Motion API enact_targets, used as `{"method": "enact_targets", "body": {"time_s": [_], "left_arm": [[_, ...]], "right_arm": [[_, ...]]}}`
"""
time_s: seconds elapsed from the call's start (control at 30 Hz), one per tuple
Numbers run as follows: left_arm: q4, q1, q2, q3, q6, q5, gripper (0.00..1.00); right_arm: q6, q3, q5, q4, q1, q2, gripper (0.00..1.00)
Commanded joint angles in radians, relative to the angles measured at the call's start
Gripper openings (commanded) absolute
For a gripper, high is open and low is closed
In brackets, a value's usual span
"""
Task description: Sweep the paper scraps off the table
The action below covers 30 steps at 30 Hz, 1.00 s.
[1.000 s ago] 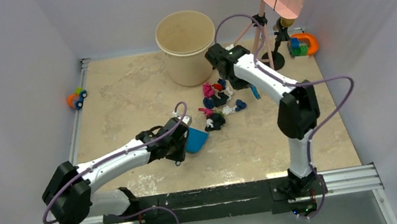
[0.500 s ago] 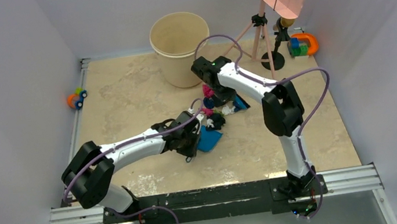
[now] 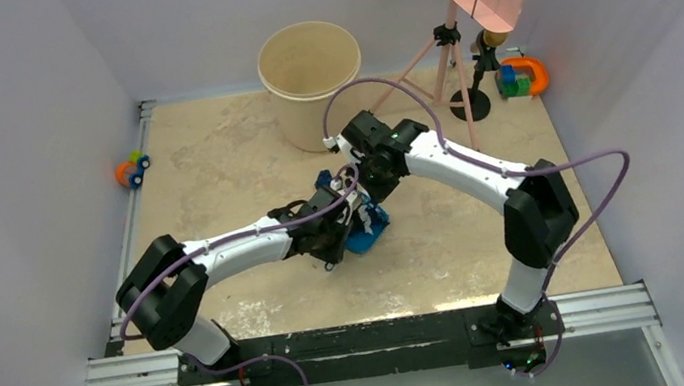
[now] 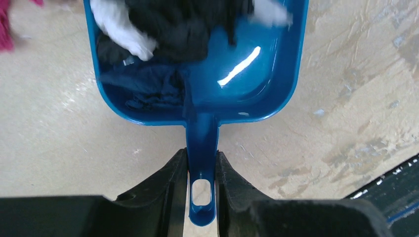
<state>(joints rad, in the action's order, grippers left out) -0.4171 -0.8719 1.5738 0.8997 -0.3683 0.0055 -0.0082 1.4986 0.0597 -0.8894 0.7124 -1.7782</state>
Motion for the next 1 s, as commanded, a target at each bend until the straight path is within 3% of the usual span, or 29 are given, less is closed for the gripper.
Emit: {"method": "enact_targets", "body": {"time_s": [0.0,0.47,0.7,0.97], "left_arm": [[0.075,0.000,0.002,0.029,0.047,-0.083,0.00],[0.216,-0.001,-0.176,-0.111,0.076,-0.137,0.00],[0.125,-0.001,-0.249,-0.079,0.055,-0.125,0.00],[-0.106,-0.001,-0.280,0.086,0.043,-0.161,0.00]], "right_arm": [[-0.012,-0.064,-0.209,0.055,0.006,0.116,0.00],[0.209,-0.029,0.203,-0.054,-0.001,0.311,0.00],[0.335,-0.035,0.407,-0.046,-0.080,0.452,0.00],[0.395,-0.165,0.433,0.033,-0.157,0.642,0.00]]}}
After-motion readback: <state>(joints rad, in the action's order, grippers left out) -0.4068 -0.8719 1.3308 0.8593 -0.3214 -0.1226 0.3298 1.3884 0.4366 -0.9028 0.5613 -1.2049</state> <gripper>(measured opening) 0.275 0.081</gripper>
